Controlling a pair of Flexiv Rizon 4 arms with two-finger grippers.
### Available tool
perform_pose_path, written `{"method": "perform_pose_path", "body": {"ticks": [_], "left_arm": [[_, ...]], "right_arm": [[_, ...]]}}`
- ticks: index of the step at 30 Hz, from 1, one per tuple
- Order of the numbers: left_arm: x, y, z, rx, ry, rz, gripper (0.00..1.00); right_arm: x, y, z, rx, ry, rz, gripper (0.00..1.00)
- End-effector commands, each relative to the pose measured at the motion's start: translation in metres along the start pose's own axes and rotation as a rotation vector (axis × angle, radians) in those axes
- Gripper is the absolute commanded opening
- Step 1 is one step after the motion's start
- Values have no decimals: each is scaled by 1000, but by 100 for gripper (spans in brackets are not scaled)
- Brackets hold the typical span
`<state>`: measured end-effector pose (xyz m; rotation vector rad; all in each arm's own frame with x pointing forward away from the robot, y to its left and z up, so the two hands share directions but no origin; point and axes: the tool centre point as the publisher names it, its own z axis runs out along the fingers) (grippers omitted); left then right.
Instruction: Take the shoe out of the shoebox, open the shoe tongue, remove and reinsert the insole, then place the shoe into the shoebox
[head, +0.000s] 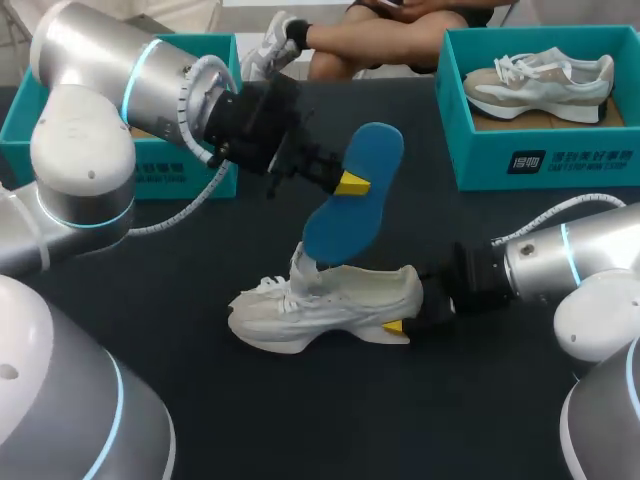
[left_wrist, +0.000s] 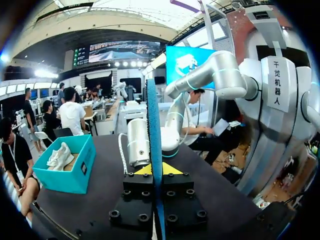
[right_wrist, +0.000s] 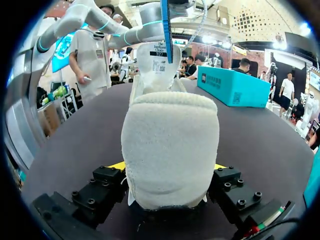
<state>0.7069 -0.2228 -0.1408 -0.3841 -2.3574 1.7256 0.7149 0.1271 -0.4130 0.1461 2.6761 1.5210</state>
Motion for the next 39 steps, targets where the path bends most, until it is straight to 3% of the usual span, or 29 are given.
{"method": "perform_pose_path", "body": {"ticks": [1,14,15,18,24,32,39], "left_arm": [[2,4,-8,55,4,4,0],[2,4,-8,55,4,4,0],[5,3,-5,92,-17,-72,0],[9,-8,-1,175,-43,-142,0],[22,-50,0,300,-44,-262,0],[33,-69,-3,332,62,-459,0],[41,-88,-7,420,156,-569,0]], "right_arm": [[0,-3,5,6,-3,1,0],[0,-3,5,6,-3,1,0],[0,-3,5,6,-3,1,0],[0,-3,5,6,-3,1,0],[0,-3,5,6,-3,1,0],[0,-3,5,6,-3,1,0],[0,-3,5,6,-3,1,0]]}}
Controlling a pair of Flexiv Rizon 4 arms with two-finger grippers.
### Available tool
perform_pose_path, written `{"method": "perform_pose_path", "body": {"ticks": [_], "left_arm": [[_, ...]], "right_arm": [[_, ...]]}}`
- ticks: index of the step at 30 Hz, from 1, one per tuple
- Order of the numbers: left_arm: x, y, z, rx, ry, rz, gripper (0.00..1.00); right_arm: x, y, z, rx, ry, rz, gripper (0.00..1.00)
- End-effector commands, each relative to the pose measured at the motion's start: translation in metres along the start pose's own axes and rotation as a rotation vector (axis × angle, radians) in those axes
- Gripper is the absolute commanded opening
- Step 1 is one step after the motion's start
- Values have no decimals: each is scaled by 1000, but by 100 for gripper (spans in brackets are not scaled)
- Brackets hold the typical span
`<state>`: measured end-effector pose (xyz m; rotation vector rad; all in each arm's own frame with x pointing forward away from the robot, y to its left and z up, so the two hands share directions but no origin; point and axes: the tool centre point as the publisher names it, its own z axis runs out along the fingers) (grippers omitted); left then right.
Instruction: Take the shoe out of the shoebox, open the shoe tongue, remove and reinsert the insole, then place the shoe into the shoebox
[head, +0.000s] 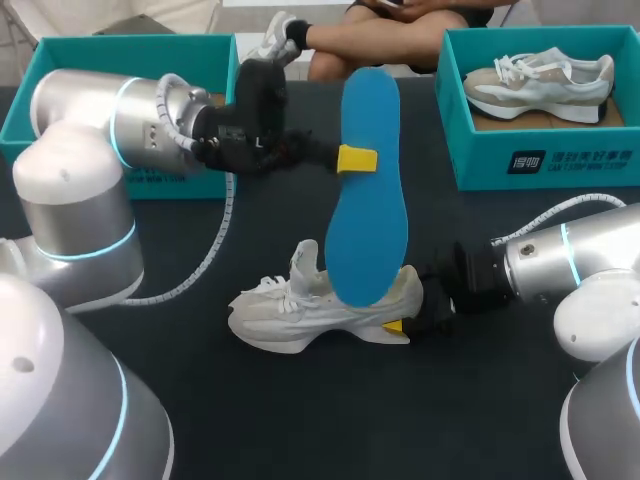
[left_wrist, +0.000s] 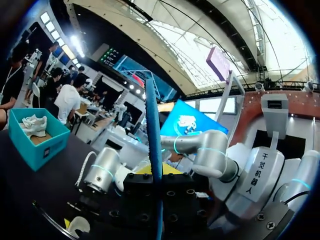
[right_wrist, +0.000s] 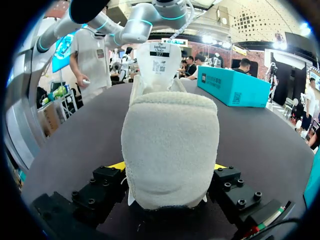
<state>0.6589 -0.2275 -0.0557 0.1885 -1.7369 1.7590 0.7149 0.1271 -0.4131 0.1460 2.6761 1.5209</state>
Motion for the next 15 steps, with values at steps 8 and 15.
{"method": "perform_pose_path", "body": {"ticks": [8,15], "left_arm": [[24,-6,11,59,-39,-214,0],[34,-14,7,54,-115,-290,0]], "right_arm": [[0,-3,5,6,-3,1,0],[0,-3,5,6,-3,1,0]]}}
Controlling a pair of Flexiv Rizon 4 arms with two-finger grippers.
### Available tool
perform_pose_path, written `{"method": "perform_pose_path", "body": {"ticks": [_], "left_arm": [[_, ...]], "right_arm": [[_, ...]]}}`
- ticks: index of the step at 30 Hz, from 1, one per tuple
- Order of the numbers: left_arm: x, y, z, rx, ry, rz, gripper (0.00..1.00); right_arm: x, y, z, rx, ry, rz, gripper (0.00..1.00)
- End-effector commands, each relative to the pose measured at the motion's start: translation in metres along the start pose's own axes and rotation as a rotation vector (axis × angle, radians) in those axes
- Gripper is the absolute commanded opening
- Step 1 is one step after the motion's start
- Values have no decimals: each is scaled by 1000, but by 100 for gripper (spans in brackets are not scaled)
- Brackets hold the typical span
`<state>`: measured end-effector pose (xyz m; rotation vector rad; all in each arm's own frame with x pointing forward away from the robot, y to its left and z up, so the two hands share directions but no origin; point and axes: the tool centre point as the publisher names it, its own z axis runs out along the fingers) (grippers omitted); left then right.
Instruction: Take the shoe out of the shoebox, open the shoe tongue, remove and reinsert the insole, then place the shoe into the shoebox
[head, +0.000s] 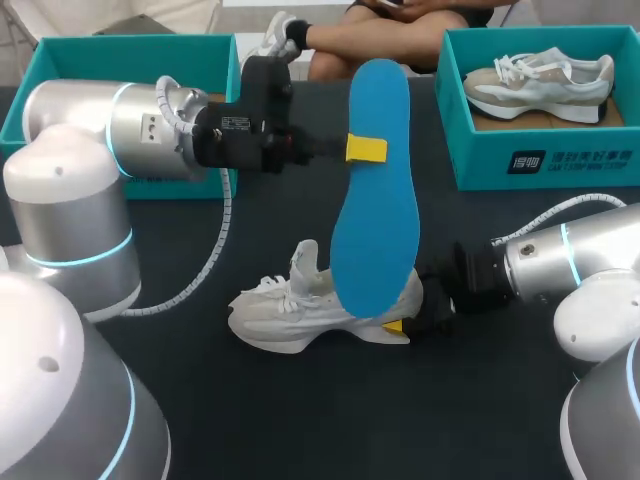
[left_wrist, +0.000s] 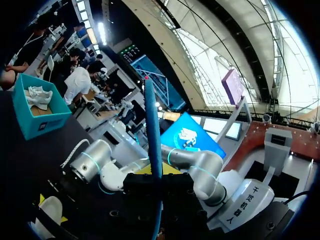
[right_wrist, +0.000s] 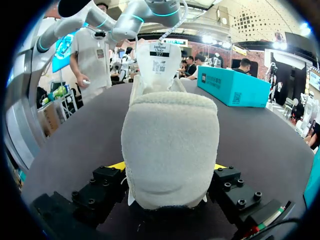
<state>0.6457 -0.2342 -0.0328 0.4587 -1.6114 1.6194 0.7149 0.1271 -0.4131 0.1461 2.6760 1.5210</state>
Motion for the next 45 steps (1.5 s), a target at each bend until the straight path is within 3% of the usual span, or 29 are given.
{"method": "perform_pose_path", "body": {"ticks": [1,16,45], "left_arm": [[16,2,-7,10,-98,-29,0],[36,3,-2,30,-156,-48,0],[42,8,9,12,-122,-64,0]], "right_arm": [[0,-3,5,6,-3,1,0],[0,-3,5,6,-3,1,0],[0,-3,5,6,-3,1,0]]}}
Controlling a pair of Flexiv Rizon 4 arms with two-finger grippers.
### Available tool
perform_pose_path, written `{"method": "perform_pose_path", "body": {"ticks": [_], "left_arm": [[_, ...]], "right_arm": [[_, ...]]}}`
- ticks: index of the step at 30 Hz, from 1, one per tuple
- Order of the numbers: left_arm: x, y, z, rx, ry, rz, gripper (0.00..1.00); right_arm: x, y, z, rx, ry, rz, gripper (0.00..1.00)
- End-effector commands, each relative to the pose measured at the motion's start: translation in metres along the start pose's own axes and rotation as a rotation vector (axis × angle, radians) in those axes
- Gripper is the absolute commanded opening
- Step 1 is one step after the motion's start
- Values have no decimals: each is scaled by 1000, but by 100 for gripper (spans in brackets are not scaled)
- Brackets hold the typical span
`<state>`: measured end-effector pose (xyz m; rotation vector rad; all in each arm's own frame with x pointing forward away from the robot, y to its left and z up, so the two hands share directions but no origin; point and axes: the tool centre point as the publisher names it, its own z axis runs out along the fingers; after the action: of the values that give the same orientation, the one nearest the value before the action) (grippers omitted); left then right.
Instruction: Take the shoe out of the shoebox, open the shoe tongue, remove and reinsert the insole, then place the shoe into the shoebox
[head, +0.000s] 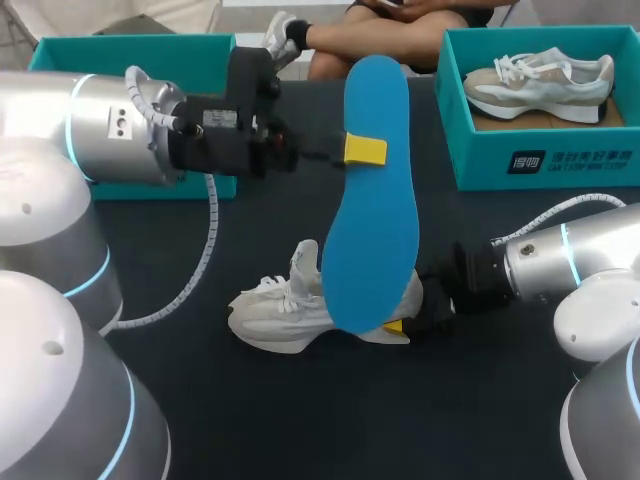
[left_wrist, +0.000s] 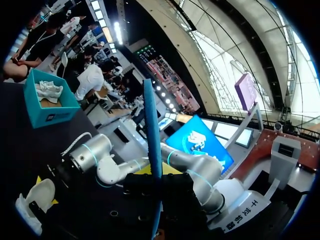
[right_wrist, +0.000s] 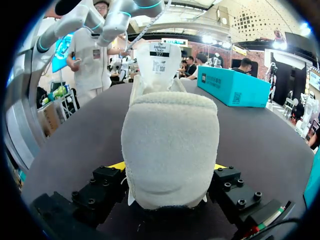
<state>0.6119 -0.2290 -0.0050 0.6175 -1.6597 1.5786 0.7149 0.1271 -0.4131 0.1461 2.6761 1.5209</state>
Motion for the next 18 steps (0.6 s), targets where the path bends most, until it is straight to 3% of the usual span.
{"method": "perform_pose_path", "body": {"ticks": [1,10,11,12,13,18], "left_arm": [[-1,1,1,2,-2,0,0],[-1,1,1,2,-2,0,0],[-1,1,1,2,-2,0,0],[-1,1,1,2,-2,0,0],[-1,1,1,2,-2,0,0],[-1,1,1,2,-2,0,0]], "right_arm": [[0,-3,5,6,-3,1,0],[0,-3,5,6,-3,1,0],[0,-3,5,6,-3,1,20],[0,-3,5,6,-3,1,50],[0,-3,5,6,-3,1,100],[-3,-6,3,6,1,4,100]]}}
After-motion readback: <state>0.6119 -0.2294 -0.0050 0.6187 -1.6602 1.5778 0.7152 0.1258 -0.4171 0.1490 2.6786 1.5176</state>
